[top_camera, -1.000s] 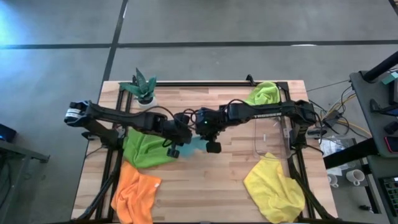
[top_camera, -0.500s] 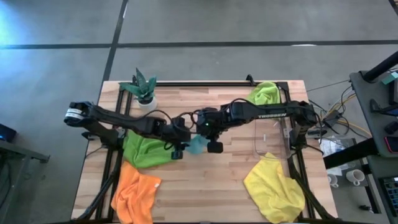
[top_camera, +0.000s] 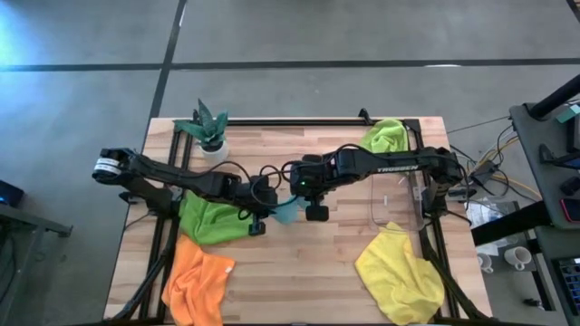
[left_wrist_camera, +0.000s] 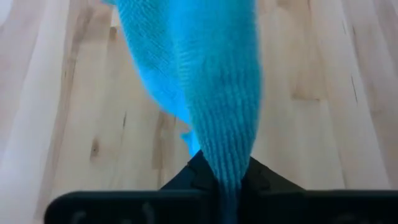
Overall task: Fold microfiber towels
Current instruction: Put the blue microfiber cloth into the transparent bin
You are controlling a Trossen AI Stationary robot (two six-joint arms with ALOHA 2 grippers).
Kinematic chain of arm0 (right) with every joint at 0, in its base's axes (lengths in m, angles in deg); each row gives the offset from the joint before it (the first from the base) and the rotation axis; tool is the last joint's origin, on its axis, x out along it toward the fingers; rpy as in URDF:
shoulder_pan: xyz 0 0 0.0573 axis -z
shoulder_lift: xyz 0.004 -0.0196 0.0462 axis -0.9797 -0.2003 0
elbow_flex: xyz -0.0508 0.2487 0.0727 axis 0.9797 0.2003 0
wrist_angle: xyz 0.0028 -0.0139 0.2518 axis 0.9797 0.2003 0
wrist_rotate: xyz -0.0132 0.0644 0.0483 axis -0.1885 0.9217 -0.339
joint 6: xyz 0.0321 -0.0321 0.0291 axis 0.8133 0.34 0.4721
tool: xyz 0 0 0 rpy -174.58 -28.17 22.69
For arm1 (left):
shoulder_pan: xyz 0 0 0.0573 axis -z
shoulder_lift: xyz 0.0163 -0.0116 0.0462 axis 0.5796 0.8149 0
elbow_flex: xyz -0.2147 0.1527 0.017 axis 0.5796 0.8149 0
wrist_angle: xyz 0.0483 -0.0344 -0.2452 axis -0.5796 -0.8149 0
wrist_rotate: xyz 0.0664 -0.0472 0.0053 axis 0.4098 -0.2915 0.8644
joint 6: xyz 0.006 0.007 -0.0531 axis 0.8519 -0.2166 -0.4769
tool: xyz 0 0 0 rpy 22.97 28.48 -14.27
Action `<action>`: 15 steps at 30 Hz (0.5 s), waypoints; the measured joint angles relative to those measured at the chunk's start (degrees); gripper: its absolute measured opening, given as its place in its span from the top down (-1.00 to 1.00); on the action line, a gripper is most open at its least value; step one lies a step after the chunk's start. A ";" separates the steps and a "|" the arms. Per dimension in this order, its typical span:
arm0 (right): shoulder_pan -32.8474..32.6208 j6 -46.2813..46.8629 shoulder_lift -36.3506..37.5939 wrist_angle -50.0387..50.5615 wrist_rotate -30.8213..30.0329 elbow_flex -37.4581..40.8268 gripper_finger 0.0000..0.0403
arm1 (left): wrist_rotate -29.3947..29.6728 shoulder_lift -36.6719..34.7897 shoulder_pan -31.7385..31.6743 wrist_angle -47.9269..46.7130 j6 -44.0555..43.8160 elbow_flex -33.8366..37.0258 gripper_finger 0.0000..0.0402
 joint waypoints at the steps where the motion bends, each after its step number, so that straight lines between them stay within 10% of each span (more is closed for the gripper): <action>1: 0.00 0.26 0.00 0.21 -0.22 0.00 0.96 | 1.06 -0.82 0.00 -2.71 0.91 -0.82 0.99; 15: 8.43 -6.81 -0.12 -15.52 -7.58 12.89 0.96 | 7.03 -1.47 -15.32 -7.46 18.79 -2.76 1.00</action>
